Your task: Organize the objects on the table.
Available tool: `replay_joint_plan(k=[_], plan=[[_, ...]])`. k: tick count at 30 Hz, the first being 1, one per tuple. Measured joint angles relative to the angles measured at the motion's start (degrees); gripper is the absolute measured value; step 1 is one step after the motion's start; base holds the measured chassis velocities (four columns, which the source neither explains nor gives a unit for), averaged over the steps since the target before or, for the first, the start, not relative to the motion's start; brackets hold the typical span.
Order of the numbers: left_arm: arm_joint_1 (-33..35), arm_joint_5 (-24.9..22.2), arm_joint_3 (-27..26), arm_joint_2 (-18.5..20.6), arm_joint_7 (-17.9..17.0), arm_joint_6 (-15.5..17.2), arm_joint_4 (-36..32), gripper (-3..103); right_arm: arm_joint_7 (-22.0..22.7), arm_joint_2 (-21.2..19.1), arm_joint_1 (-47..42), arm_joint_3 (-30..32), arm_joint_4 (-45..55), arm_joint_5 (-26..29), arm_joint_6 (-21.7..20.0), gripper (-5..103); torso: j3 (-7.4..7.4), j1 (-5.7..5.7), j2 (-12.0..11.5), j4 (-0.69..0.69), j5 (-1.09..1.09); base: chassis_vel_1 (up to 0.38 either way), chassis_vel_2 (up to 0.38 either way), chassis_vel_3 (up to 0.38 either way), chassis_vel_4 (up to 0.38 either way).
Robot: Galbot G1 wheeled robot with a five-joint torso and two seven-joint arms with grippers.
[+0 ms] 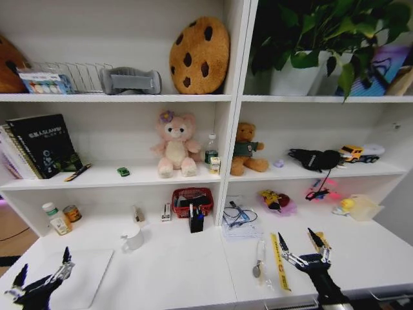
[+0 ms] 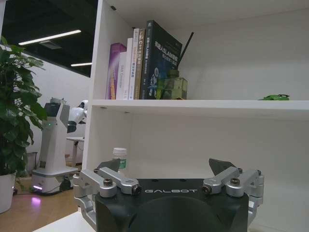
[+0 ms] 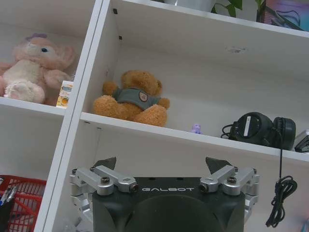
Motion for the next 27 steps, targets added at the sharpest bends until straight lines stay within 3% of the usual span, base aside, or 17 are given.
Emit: replay_joint_plan(k=[10,27], plan=[[0.03,0.01,0.04,-0.12,0.04,-0.15,0.02,100,0.28,0.4,0.09,-0.03,-0.31,-0.23,0.48,100,0.01,0.0,-0.01,0.0,0.04,-0.141,-0.143,0.142,0.129],[0.07,-0.1,-0.07,-0.34,0.06,-0.5,0.22,100,0.62,1.0,0.05,0.06,-0.6,-1.14,0.82,100,0.0,0.0,0.0,0.0,0.01,-0.013,-0.01,0.013,0.007]])
